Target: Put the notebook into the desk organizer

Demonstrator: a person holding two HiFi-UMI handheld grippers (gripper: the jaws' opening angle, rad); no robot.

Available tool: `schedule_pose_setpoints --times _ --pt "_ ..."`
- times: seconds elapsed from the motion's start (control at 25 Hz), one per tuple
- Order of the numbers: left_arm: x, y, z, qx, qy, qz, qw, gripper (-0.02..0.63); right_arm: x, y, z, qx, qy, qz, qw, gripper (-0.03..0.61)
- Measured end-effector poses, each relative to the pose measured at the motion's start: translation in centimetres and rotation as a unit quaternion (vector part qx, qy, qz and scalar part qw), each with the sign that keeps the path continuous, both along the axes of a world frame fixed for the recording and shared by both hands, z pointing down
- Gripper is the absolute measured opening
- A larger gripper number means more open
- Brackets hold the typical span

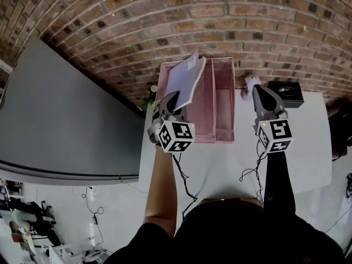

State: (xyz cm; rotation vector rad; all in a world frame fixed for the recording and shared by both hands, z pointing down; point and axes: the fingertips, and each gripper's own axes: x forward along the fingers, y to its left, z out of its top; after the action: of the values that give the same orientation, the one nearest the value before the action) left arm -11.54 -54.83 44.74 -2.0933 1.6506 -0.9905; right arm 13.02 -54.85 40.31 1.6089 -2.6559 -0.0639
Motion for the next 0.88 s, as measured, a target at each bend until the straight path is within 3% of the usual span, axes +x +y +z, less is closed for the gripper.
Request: schedule_pose_setpoints --times 0.12,0.32,0.6,0.88 --pt "0.7 0.3 1.1 -0.027 -0.012 0.016 0.9994 0.063 0.3 -0.2 0.2 -0.001 0.0 0.002 1.0 0.002" --pt "1.8 0.8 3.0 -0.087 0.001 0.047 0.9951 0.08 0.8 -0.3 0.2 -0.001 -0.006 0.002 1.0 0.002" --pt "2.5 1.2 4.7 -0.137 -0.061 0.07 0.9862 0.089 1.3 -0.4 0.1 -0.001 -0.015 0.005 1.0 0.002" --pt "2.8 1.6 6.3 -0.17 -0.077 0.08 0.9791 0.091 1.4 -0.3 0.0 0.001 -0.018 0.007 1.0 0.002"
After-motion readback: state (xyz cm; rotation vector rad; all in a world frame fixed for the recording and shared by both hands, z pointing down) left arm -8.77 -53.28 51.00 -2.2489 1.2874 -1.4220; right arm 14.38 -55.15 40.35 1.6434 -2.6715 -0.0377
